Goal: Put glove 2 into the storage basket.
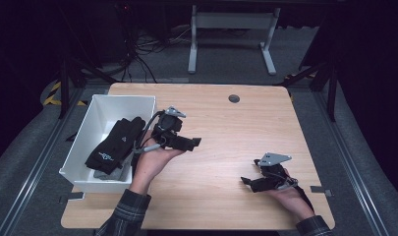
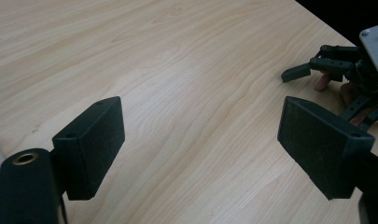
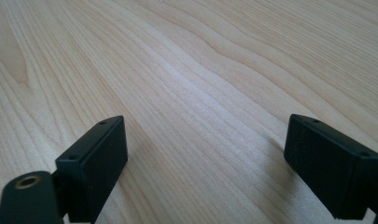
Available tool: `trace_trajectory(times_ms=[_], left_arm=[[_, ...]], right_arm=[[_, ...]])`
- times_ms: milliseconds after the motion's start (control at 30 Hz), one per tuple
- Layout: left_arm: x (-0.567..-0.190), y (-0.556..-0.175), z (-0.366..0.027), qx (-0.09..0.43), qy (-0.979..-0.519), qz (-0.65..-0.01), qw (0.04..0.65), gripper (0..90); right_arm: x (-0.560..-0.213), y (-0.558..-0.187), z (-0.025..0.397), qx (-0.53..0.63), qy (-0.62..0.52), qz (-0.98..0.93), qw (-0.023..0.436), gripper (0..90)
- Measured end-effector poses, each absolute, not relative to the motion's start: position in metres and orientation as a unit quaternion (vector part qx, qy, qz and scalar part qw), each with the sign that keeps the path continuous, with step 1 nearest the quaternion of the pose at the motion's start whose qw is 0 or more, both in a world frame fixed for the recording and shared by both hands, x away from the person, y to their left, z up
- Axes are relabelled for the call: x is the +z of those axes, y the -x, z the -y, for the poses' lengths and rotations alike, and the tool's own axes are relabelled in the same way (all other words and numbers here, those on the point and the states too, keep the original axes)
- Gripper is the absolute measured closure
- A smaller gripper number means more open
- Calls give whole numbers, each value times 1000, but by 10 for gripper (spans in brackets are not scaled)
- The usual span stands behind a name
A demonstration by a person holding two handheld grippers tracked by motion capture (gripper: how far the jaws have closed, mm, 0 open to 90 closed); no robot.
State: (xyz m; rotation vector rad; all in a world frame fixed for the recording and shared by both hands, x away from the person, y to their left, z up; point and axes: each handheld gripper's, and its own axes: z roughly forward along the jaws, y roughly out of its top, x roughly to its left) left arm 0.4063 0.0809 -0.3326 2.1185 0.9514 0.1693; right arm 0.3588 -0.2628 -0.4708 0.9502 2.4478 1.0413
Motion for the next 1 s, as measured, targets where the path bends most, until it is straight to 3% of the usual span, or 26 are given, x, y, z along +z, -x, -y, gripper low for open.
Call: trace_trajectory(times_ms=[1000], left_arm=[[-427, -377, -37, 51, -873, -311, 372, 158]], right_arm=[[-471, -358, 262, 364, -331, -856, 159, 139]])
